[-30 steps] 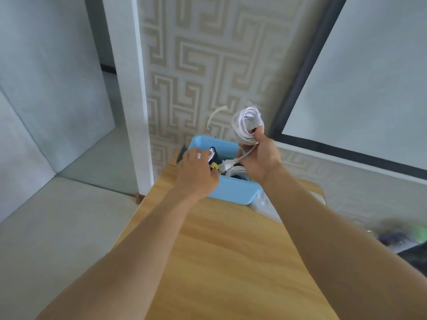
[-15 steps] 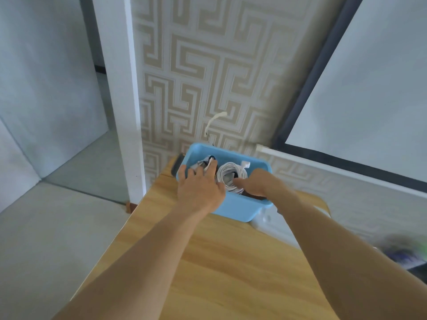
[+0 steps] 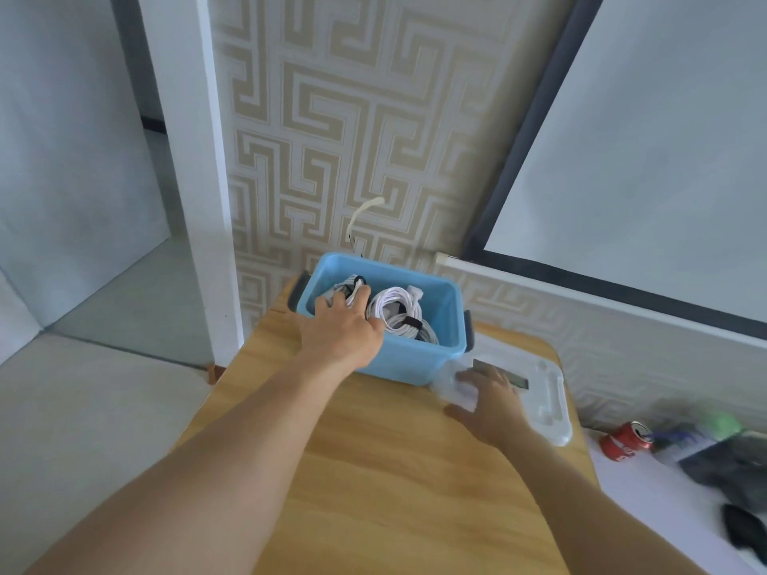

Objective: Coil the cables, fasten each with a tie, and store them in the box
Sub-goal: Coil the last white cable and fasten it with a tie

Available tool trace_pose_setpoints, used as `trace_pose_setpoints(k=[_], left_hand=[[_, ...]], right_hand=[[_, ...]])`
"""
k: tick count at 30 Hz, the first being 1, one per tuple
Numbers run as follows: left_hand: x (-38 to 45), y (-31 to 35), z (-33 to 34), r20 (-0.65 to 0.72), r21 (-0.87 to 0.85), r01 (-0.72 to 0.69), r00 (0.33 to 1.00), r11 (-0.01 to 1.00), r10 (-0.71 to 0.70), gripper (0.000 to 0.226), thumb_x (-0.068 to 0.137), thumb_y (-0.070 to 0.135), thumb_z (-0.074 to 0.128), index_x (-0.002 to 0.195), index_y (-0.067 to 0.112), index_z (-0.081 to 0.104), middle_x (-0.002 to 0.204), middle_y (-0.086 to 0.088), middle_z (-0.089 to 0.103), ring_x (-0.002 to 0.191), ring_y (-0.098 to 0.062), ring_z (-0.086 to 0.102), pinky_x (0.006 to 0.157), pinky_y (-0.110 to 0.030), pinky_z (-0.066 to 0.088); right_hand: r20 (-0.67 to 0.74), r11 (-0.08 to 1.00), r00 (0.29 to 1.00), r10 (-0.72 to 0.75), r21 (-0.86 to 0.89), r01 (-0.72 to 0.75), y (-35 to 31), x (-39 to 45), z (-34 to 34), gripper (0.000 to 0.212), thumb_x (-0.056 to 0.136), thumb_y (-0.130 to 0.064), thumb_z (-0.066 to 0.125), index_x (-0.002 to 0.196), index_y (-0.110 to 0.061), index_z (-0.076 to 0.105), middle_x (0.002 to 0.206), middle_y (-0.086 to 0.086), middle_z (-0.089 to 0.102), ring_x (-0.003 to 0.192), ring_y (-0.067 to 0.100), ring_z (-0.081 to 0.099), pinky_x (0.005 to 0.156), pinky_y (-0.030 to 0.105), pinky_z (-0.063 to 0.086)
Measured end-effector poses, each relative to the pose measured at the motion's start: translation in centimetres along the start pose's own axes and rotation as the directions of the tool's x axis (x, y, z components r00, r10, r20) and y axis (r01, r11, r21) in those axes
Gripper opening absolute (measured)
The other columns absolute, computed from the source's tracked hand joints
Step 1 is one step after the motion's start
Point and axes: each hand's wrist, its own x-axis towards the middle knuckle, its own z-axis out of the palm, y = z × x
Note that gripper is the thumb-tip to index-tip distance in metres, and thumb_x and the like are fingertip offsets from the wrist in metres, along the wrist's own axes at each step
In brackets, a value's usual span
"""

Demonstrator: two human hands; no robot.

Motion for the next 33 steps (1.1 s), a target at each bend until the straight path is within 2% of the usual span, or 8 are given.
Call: trace_pose_setpoints(k=[6,12,17,22,24,28,31,33], left_hand=[[-0.1,-0.2,0.0,0.010,0.018,0.002,1.000,1.000,-0.003,0.057,0.102,0.044,0.020,0.157,0.038,0.007,0.164,-0.004,0.021,0.145,-0.036,0.021,0.109,-0.062,0.029],[-0.3,-0.4,0.0,0.015,-0.032,-0.009,1.000,0.999,0.009,0.056,0.104,0.042,0.022,0.157,0.039,0.005,0.166,-0.004,0.016,0.149,-0.036,0.016,0.113,-0.062,0.025],[-1.9,-0.4,0.8,-0.011,-0.140,-0.016,1.000,0.990,0.015,0.056,0.107,0.037,0.027,0.158,0.038,0.003,0.167,-0.006,0.009,0.150,-0.036,0.015,0.115,-0.058,0.027],[-3.3,0.5,1.3,-0.007,-0.156,-0.003,1.000,0.988,0.002,0.056,0.102,0.033,0.039,0.155,0.033,0.021,0.157,-0.008,0.035,0.139,-0.040,0.036,0.105,-0.057,0.040],[-4.3,0.8,1.4,-0.197,-0.381,-0.056,0.980,0.923,-0.022,0.041,0.095,0.024,0.050,0.136,0.026,0.046,0.128,-0.006,0.058,0.118,-0.036,0.055,0.088,-0.050,0.052],[-6.4,-0.4,-0.4,-0.569,-0.682,-0.208,0.753,0.701,-0.330,0.037,0.089,-0.002,0.055,0.124,0.010,0.054,0.121,-0.003,0.050,0.110,-0.020,0.047,0.088,-0.032,0.045],[-6.9,-1.4,-2.4,-0.397,-0.780,-0.070,0.823,0.621,-0.406,0.031,0.102,0.016,0.044,0.128,0.004,0.055,0.128,-0.010,0.054,0.115,-0.022,0.053,0.090,-0.028,0.041],[-7.7,-2.0,-2.8,-0.234,-0.735,0.049,0.918,0.676,-0.321,0.040,0.105,0.031,0.041,0.119,0.000,0.062,0.109,-0.010,0.061,0.087,-0.018,0.058,0.074,-0.028,0.044]], right_hand=[[-0.276,0.994,0.958,-0.082,-0.088,0.060,1.3,-1.7,1.7,0.016,0.084,-0.012,0.080,0.099,-0.009,0.079,0.095,0.007,0.066,0.102,0.038,0.063,0.078,0.047,0.050],[-0.506,0.992,0.855,0.114,0.097,-0.075,0.3,-1.9,-3.7,0.029,0.100,-0.014,0.059,0.126,-0.007,0.067,0.135,0.010,0.057,0.129,0.031,0.048,0.097,0.039,0.037],[-0.602,0.950,0.794,0.083,0.288,0.119,-3.3,-1.6,-8.3,0.024,0.097,-0.022,0.066,0.113,-0.005,0.071,0.119,0.009,0.061,0.109,0.029,0.062,0.087,0.031,0.043],[-0.577,0.877,0.755,-0.310,0.133,0.461,-9.3,-3.4,-8.4,0.016,0.087,-0.009,0.076,0.101,-0.001,0.076,0.110,0.016,0.066,0.105,0.037,0.064,0.088,0.043,0.052],[-0.548,0.842,0.729,-0.410,0.080,0.534,-11.3,-4.4,-7.6,0.016,0.089,-0.009,0.074,0.101,0.000,0.075,0.104,0.015,0.065,0.104,0.036,0.064,0.081,0.042,0.053],[-0.525,0.792,0.667,-0.529,-0.022,0.610,-14.0,-5.4,-6.0,0.012,0.085,-0.008,0.075,0.094,0.000,0.074,0.087,0.013,0.057,0.082,0.035,0.059,0.058,0.038,0.047],[-0.404,0.795,0.736,-0.542,0.037,0.606,-14.8,-5.2,-4.2,0.013,0.087,-0.005,0.074,0.100,-0.005,0.076,0.091,0.011,0.062,0.090,0.034,0.060,0.073,0.045,0.053],[-0.309,0.815,0.828,-0.468,0.211,0.540,-15.3,-5.6,-3.6,0.018,0.093,-0.006,0.068,0.109,-0.009,0.077,0.102,0.007,0.066,0.104,0.028,0.060,0.092,0.041,0.051]])
